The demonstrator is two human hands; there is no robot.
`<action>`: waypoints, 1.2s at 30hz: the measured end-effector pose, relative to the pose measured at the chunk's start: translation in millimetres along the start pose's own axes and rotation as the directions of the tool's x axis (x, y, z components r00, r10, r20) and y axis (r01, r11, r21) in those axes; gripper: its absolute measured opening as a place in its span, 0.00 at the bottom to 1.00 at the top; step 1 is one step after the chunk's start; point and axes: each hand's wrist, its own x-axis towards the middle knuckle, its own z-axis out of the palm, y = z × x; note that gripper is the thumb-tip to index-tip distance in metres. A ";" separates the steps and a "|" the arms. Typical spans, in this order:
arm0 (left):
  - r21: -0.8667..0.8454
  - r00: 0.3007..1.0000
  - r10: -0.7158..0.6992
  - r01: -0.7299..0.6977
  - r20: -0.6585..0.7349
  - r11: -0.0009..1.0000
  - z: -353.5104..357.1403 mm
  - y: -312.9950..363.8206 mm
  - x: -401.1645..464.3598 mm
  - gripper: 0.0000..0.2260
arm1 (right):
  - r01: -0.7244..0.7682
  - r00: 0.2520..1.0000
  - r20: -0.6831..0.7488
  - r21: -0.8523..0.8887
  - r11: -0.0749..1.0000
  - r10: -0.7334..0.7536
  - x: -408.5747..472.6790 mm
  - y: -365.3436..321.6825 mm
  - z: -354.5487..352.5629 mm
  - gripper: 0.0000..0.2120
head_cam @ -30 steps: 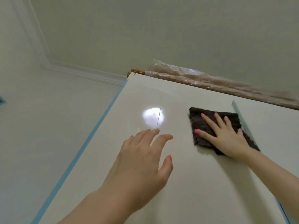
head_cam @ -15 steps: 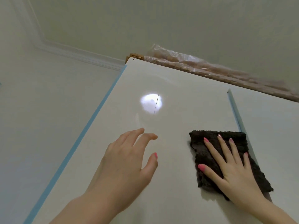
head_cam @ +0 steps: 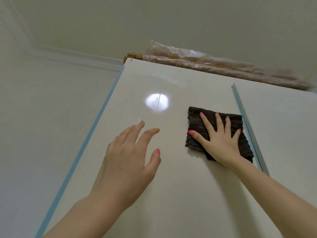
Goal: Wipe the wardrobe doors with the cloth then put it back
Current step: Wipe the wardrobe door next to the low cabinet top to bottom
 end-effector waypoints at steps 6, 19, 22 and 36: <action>-0.028 1.000 -0.019 0.020 0.019 0.999 -3.2 1.2 -9.8 0.27 | 0.246 0.969 0.038 -0.044 0.968 -0.244 -80.1 -12.6 14.5 0.35; -0.110 0.997 -0.049 0.055 0.063 0.992 -24.1 -39.3 -26.8 0.25 | 0.270 0.963 0.036 -0.084 0.959 -0.268 -66.6 -91.4 25.6 0.33; -0.084 0.996 -0.044 0.050 0.073 0.995 -27.1 -57.0 -28.6 0.26 | 0.126 0.992 0.002 -0.019 0.992 -0.126 -18.6 -135.8 24.4 0.33; -0.194 0.999 -0.030 0.037 0.036 0.980 -33.3 -93.4 -33.4 0.24 | 0.382 0.924 0.060 -0.118 0.916 -0.378 -116.9 -211.0 57.7 0.37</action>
